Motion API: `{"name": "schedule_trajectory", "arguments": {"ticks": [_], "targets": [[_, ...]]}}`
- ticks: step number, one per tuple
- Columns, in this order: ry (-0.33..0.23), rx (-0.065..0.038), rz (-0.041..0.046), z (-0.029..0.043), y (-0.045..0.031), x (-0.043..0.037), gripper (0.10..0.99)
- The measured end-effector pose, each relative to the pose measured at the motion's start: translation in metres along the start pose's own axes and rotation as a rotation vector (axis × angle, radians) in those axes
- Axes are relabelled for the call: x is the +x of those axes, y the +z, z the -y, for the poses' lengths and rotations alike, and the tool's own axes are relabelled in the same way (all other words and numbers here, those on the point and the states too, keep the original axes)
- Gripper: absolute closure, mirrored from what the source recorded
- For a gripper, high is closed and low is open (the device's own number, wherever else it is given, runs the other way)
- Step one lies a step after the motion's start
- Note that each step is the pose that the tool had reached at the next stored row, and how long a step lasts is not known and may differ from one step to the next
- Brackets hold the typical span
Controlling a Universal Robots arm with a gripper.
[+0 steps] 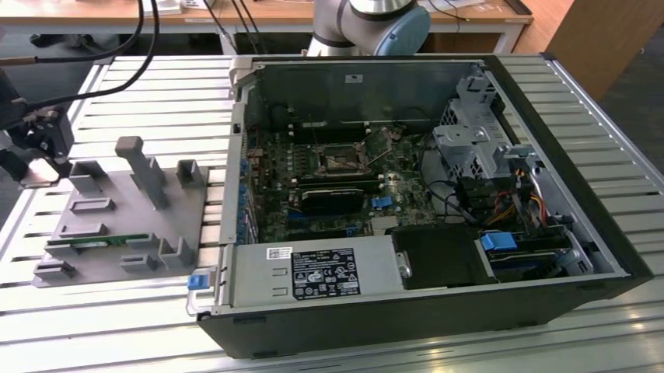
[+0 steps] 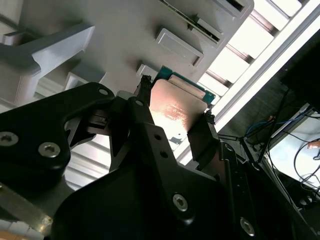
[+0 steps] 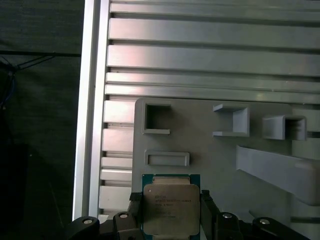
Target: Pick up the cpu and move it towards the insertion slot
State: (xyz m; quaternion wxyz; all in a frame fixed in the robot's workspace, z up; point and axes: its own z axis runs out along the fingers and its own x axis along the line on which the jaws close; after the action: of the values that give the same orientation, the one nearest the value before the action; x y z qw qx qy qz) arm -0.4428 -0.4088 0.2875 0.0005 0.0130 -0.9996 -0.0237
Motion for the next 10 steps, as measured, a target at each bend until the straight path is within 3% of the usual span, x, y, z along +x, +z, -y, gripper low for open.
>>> {"name": "schedule_trajectory", "arguments": {"ticks": [10], "targets": [[0.000, 0.000, 0.0000, -0.0003, -0.0070, 0.0000, 0.545]]}}
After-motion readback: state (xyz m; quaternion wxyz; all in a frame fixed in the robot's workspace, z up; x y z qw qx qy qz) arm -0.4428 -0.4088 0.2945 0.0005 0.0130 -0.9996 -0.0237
